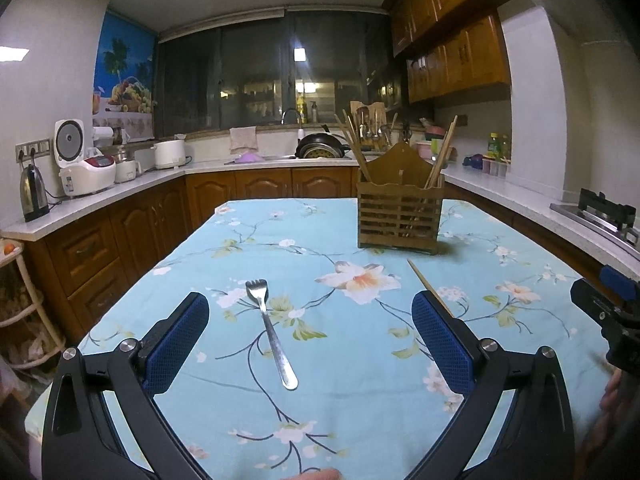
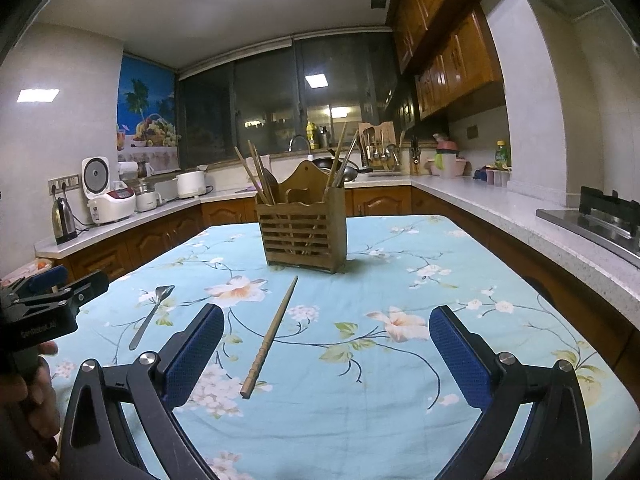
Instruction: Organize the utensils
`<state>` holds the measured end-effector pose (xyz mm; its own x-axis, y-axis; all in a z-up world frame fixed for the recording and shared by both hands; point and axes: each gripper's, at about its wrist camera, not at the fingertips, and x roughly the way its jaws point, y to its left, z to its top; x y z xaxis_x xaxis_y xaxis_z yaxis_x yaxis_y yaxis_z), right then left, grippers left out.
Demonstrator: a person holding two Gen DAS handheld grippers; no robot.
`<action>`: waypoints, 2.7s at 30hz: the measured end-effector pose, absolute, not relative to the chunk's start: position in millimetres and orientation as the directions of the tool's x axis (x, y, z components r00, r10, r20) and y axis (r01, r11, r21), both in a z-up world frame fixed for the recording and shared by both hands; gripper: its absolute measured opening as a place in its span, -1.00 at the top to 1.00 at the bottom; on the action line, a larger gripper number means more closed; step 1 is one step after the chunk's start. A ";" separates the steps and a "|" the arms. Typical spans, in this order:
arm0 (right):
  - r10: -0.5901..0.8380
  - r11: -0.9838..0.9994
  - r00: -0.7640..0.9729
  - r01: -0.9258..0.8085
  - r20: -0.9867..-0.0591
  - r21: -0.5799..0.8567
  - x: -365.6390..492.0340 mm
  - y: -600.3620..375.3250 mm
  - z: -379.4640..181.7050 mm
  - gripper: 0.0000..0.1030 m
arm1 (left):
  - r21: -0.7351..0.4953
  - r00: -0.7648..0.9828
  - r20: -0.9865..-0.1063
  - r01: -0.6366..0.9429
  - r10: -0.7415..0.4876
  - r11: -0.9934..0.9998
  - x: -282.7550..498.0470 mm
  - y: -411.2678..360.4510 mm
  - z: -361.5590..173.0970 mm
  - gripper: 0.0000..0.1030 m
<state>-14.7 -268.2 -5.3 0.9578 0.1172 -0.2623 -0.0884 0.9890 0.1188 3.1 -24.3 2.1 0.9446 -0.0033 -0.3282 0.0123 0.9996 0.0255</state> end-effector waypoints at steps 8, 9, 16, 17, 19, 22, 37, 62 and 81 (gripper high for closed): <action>0.121 0.989 0.959 -0.093 -0.257 0.119 -15.3 -266.9 -3.9 -1.00 | 0.027 0.946 -0.325 0.009 0.001 1.000 3.1 -25.4 1.8 -1.00; 0.122 0.988 0.959 -0.093 -0.256 0.120 -15.1 -266.6 -3.7 -1.00 | 0.027 0.946 -0.325 0.009 0.000 1.000 2.8 -25.1 1.8 -1.00; 0.122 0.988 0.959 -0.094 -0.257 0.119 -15.1 -265.8 -3.8 -1.00 | 0.027 0.946 -0.325 0.010 -0.001 1.000 2.9 -24.9 1.7 -1.00; 0.121 0.989 0.959 -0.093 -0.256 0.118 -15.5 -266.3 -4.3 -1.00 | 0.026 0.946 -0.325 0.010 -0.001 1.000 3.0 -25.0 1.6 -1.00; 0.120 0.989 0.959 -0.093 -0.256 0.116 -15.2 -265.5 -3.9 -1.00 | 0.027 0.946 -0.325 0.009 0.001 1.000 2.8 -24.7 1.6 -1.00; 0.122 0.989 0.959 -0.094 -0.254 0.118 -16.3 -265.3 -2.9 -1.00 | 0.025 0.946 -0.323 0.005 0.003 1.000 2.8 -24.9 1.8 -1.00; 0.128 0.988 0.960 -0.101 -0.248 0.117 -16.8 -263.1 4.8 -1.00 | 0.030 0.948 -0.319 0.003 0.007 1.000 1.0 -25.6 3.8 -1.00; 0.126 0.989 0.959 -0.101 -0.255 0.111 -13.0 -265.2 3.0 -1.00 | 0.026 0.948 -0.319 0.001 0.008 1.000 2.5 -26.6 6.4 -1.00; 0.101 0.990 0.955 -0.068 -0.279 0.127 -7.5 -271.6 -2.5 -1.00 | 0.024 0.948 -0.317 0.003 0.005 1.000 3.2 -27.6 5.4 -1.00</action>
